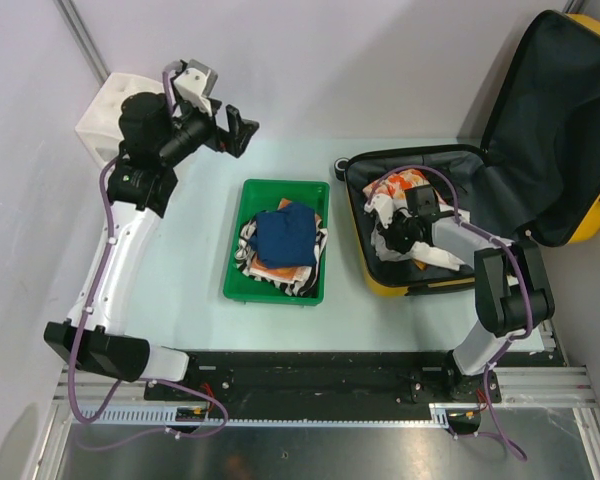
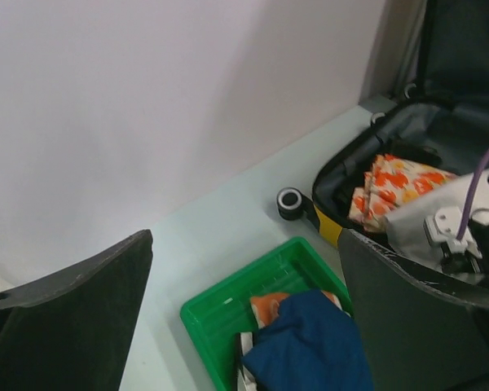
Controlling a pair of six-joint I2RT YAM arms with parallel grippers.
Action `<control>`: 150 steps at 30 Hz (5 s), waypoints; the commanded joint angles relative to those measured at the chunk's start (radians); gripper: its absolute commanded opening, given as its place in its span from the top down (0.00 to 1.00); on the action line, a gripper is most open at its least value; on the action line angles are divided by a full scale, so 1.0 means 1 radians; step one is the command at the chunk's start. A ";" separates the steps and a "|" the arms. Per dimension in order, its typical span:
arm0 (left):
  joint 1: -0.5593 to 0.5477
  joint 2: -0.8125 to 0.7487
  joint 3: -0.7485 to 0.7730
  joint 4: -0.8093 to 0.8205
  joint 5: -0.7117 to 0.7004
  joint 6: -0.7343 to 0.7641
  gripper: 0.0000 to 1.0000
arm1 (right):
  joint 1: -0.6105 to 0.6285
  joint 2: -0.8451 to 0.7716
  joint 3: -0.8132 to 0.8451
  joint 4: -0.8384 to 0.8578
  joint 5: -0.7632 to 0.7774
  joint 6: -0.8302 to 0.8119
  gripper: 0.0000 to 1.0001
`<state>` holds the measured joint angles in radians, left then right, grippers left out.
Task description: Open, take out, and arrange the luggage
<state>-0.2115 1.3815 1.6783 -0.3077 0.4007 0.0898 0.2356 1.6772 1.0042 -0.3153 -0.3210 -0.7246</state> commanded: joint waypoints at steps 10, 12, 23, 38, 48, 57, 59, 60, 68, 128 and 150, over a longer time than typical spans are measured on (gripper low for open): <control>-0.022 0.005 -0.111 0.033 0.162 -0.021 0.01 | -0.061 -0.185 -0.013 -0.022 -0.067 0.019 1.00; -0.034 0.014 -0.111 0.035 0.161 -0.018 0.02 | -0.050 -0.169 -0.012 0.021 -0.011 0.077 1.00; -0.045 -0.010 -0.147 0.038 0.138 0.025 0.01 | 0.034 -0.050 -0.013 -0.044 0.006 -0.009 0.26; -0.045 -0.021 -0.169 0.038 0.147 0.057 0.01 | -0.005 0.084 -0.013 -0.074 0.020 -0.110 0.78; -0.066 0.044 -0.126 0.038 0.240 0.112 0.01 | -0.090 -0.134 0.027 -0.091 -0.105 -0.042 1.00; -0.143 0.103 -0.150 0.044 0.383 0.295 0.05 | -0.156 -0.321 0.065 -0.123 -0.286 -0.006 1.00; -0.176 0.111 -0.176 0.045 0.420 0.388 0.03 | -0.163 -0.353 0.073 -0.122 -0.312 -0.006 1.00; -0.187 0.114 -0.187 0.047 0.441 0.425 0.00 | -0.168 -0.361 0.086 -0.131 -0.317 -0.012 1.00; -0.325 0.192 -0.270 0.070 0.581 0.864 0.01 | -0.203 -0.439 0.119 -0.169 -0.394 -0.039 1.00; -0.503 -0.546 -0.571 -0.484 -0.022 0.858 1.00 | 0.130 -0.591 0.269 -0.025 -0.168 0.298 0.00; -0.224 0.368 0.003 -0.427 -0.007 1.019 1.00 | 0.011 -0.599 0.248 -0.113 -0.142 0.294 0.00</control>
<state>-0.4496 1.6142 1.5688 -0.7940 0.3534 1.0687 0.2733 1.0916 1.2400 -0.4145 -0.4488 -0.4446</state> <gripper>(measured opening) 0.029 0.994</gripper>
